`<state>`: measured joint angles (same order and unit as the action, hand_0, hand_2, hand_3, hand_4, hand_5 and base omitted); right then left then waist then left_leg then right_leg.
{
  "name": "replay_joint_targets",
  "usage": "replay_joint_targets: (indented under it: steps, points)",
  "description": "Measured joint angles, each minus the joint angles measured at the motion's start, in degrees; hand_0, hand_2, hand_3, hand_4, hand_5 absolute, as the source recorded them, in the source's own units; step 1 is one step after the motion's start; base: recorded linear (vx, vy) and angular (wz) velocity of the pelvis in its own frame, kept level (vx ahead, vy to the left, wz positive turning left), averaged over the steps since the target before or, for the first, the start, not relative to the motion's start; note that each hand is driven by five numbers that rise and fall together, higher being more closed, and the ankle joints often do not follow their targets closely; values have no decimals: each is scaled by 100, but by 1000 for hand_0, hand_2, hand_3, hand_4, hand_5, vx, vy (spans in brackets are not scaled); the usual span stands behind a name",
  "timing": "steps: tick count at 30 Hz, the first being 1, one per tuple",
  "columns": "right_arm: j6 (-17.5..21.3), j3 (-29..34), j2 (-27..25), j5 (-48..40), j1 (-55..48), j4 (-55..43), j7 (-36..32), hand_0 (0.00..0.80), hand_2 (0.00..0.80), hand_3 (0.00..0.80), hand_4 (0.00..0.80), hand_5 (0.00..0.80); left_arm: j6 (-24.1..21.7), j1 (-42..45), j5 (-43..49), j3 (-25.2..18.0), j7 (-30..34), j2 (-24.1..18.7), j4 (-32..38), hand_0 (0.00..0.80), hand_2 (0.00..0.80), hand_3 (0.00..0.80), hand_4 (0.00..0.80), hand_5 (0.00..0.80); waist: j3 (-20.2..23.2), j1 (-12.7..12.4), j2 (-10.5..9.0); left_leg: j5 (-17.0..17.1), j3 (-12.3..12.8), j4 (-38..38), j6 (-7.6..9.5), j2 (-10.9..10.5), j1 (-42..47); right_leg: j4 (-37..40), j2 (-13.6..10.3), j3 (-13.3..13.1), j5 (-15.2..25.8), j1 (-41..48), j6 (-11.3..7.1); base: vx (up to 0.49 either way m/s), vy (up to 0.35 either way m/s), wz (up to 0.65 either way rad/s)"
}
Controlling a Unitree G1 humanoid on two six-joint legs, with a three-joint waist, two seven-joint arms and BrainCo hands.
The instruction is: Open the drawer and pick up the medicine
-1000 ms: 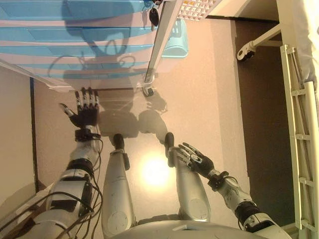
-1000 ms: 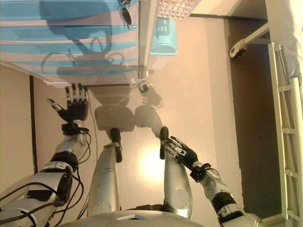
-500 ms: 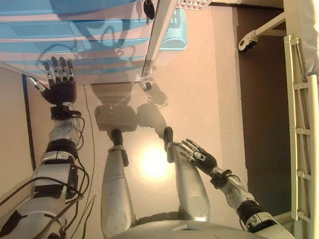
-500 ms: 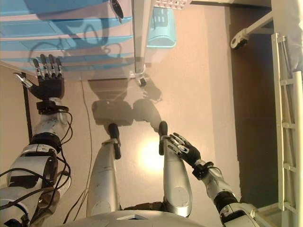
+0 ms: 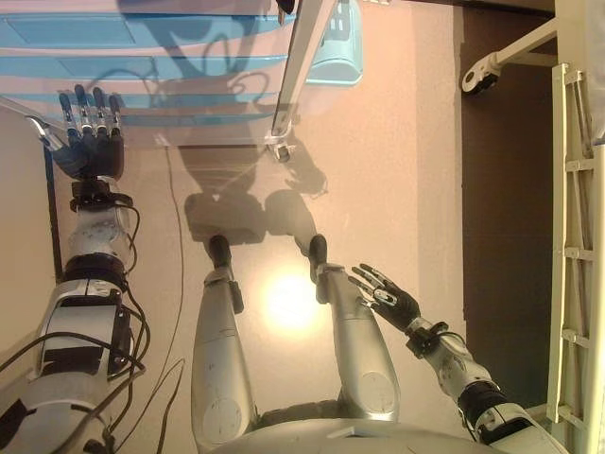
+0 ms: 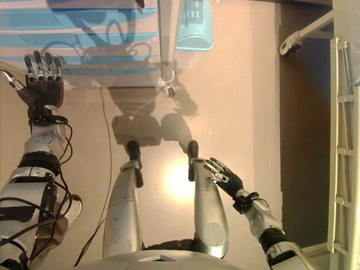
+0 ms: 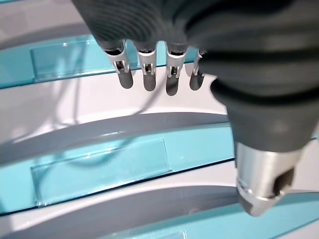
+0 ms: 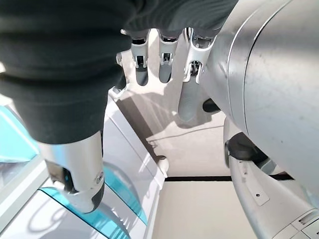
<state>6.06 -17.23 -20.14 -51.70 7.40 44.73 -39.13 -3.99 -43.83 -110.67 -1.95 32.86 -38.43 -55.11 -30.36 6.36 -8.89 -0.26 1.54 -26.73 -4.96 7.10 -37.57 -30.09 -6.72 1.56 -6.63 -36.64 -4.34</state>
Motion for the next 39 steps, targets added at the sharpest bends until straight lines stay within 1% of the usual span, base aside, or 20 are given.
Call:
replay_joint_targets:
  steps: [1,2,5,6,10,13,16,17,18,19,21,26,29,33,36,37,38,39]
  points:
    - [4,0,8,-22,-3,2,-2,0,0,0,0,0,-2,-26,5,27,-1,-39,0,0,0,0,0,0,-6,3,-12,56,-13,17,41,6,-39,-2,18,2,38,-30,-4,-14,-3,8]
    - [9,-6,2,-70,-4,5,-4,0,0,0,0,0,-3,-89,7,48,-6,-60,1,0,0,0,0,0,-12,-3,-26,32,-19,6,2,6,-79,11,18,8,20,-63,15,-12,-6,3]
    - [18,-11,0,-126,-23,18,-19,0,0,0,0,0,-65,-195,31,176,-22,-88,9,0,0,0,0,0,-26,-49,-65,50,-17,9,13,10,-123,21,28,0,36,-96,20,4,-4,1]
    - [28,-6,2,-131,-35,20,-22,0,0,0,0,0,-99,-209,53,229,-24,-95,14,0,0,0,0,0,-25,-60,-66,82,-11,12,34,8,-125,17,30,-14,50,-98,-6,13,-11,4]
    - [65,-12,4,-141,-53,22,-24,0,0,0,0,0,-206,-282,133,370,-208,-103,110,0,0,0,0,0,-24,-81,-69,132,-13,55,66,-3,-127,11,28,-20,70,-101,-27,-50,-29,5]
    - [70,-12,4,-148,-58,24,-23,0,0,0,0,0,-254,-282,288,404,-293,-100,360,0,0,0,0,0,-23,-90,-70,174,-11,120,40,-10,-126,14,28,-30,65,-98,-20,28,-26,11]
    - [71,-12,-8,-166,-85,27,-22,0,0,0,0,0,-306,-281,470,509,-451,-95,685,0,0,0,0,0,-22,-165,-72,199,-7,130,54,-17,-126,12,39,-68,56,-92,-7,23,-45,7]
    - [71,-12,-6,-170,-87,28,-22,0,0,0,0,0,-341,-289,511,520,-460,-95,889,0,0,0,0,0,-21,-167,-74,222,-7,144,57,-20,-127,11,40,-71,56,-88,-8,18,-49,11]
    - [71,-13,-4,-170,-92,28,-22,0,0,0,0,0,-369,-393,519,526,-620,-77,1191,0,0,0,0,0,-19,-171,-78,244,-6,173,66,-24,-123,18,40,-73,56,-73,-8,20,-50,12]
    - [66,-17,3,-170,-93,18,-22,0,0,0,0,0,-407,-454,511,564,-789,-46,1193,0,0,0,0,0,-19,-158,-78,268,-3,204,74,-27,-109,35,41,-76,58,-55,-12,23,-50,9]
    - [65,-21,18,-170,-94,16,-13,0,0,0,0,0,-523,-456,612,565,-854,20,1246,0,0,0,0,0,-19,-150,-78,285,-6,231,77,-21,-102,109,58,-71,86,-19,-38,21,-47,2]
    - [53,-96,25,-172,-108,23,1,0,0,0,0,0,-532,-417,737,561,-1090,207,1381,0,0,0,0,0,-18,-232,-80,332,-8,354,113,-37,69,217,50,-44,109,171,-53,10,-58,3]
    - [36,-129,91,-171,-109,23,4,0,0,0,0,0,-501,-342,741,558,-1180,246,1380,0,0,0,0,0,-16,-236,-82,336,-17,433,100,-31,224,306,51,0,109,340,-53,3,-56,3]
    - [-6,-158,119,-171,-109,13,13,0,0,0,0,0,-440,-280,737,557,-1192,247,1379,0,0,0,0,0,-15,-240,-83,346,-19,522,90,-27,335,400,53,31,109,460,-52,-4,-40,2]
    - [-11,-182,120,-172,-109,14,14,0,0,0,0,0,-340,-225,726,512,-1048,248,1379,0,0,0,0,0,-15,-248,-84,353,-18,539,72,-29,365,436,51,45,110,507,-53,0,0,0]
    - [-15,-190,120,-174,-110,14,15,0,0,0,0,0,-326,-206,724,507,-1020,250,1379,461,461,461,461,461,-15,-253,-84,352,-16,549,71,-31,381,438,48,44,110,522,-53,0,0,0]
    - [-15,-204,120,-180,-109,13,19,0,0,0,0,0,-305,-192,724,498,-987,263,1379,800,800,800,800,800,-15,-262,-85,350,-17,560,69,-32,395,443,48,45,110,532,-53,0,0,0]
    - [-16,-208,120,-181,-110,13,24,0,0,0,0,0,-291,-190,725,492,-943,284,1379,800,800,800,800,800,-15,-276,-85,351,-16,584,67,-32,406,452,49,48,110,539,-53,0,0,0]
